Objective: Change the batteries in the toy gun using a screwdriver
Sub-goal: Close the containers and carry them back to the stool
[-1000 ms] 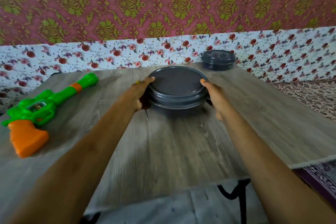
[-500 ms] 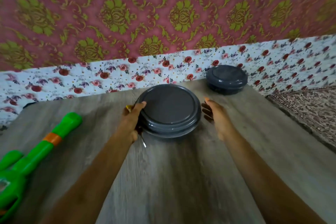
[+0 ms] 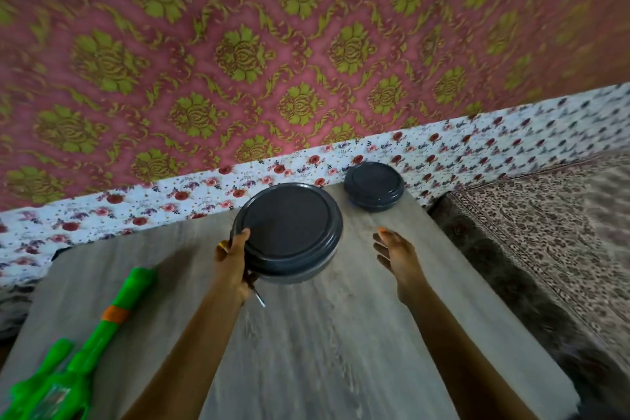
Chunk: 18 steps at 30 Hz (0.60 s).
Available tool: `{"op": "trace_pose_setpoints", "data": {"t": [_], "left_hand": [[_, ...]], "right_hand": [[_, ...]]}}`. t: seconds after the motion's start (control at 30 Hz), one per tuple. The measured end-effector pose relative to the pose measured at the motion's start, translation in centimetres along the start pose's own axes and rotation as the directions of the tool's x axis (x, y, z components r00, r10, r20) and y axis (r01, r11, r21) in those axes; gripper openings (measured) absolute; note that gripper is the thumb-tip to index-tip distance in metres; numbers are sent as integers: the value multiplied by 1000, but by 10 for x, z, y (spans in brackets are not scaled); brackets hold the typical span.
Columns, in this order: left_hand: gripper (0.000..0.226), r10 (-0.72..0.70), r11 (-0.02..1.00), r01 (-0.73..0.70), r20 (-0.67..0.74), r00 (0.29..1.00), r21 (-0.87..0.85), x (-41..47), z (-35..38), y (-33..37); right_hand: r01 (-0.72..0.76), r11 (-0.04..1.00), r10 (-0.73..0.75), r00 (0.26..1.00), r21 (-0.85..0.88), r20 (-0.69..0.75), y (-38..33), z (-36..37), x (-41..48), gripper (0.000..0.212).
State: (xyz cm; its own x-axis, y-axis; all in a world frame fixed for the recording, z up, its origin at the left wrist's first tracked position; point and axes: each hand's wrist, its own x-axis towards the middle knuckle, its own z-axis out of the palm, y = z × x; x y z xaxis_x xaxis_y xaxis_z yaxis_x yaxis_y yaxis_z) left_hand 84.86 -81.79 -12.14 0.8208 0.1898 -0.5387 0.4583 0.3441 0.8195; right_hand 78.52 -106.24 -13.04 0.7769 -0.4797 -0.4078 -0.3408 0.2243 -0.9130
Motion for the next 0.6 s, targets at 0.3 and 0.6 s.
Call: {"op": "trace_pose_setpoints", "data": {"t": [0.3, 0.6], "left_hand": [[35, 6, 1000, -5, -126, 992, 2, 17, 59, -9], [30, -10, 1000, 14, -184, 983, 22, 59, 85, -19]], "right_hand": [[-187, 978, 195, 977, 93, -86, -19, -13, 91, 35], [-267, 951, 285, 952, 159, -109, -26, -8, 183, 54]]}}
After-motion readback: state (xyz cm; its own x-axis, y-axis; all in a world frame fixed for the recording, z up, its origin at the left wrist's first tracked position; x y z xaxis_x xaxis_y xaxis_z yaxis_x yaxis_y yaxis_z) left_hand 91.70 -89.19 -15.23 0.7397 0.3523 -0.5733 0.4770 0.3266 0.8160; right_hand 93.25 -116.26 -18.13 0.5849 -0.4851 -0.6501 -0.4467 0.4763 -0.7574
